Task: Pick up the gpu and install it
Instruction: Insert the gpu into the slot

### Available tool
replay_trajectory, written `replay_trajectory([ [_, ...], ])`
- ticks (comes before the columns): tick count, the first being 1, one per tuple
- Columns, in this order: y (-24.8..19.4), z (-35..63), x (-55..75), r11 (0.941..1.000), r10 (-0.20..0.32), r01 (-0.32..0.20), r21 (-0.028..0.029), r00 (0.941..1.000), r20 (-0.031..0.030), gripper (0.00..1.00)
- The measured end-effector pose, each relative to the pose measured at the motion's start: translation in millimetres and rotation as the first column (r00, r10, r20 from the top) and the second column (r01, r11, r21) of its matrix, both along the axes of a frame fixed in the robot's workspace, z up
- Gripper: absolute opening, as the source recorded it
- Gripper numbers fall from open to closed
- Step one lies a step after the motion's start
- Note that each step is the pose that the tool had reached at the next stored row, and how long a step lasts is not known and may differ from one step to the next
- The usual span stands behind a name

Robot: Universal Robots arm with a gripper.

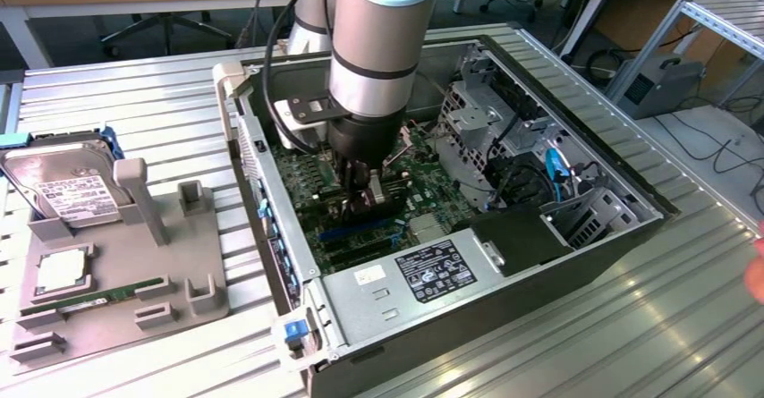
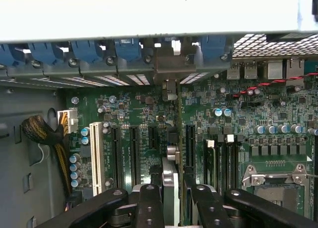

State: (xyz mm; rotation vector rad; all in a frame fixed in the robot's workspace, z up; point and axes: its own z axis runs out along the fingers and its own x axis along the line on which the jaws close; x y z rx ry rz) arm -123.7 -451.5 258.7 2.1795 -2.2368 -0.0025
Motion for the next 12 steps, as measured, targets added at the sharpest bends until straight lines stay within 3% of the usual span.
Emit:
replay_trajectory([
  [12,0.0,-3.6,1.2,1.0,0.006,-0.006,-0.0002,1.0,-0.0001,0.27],
])
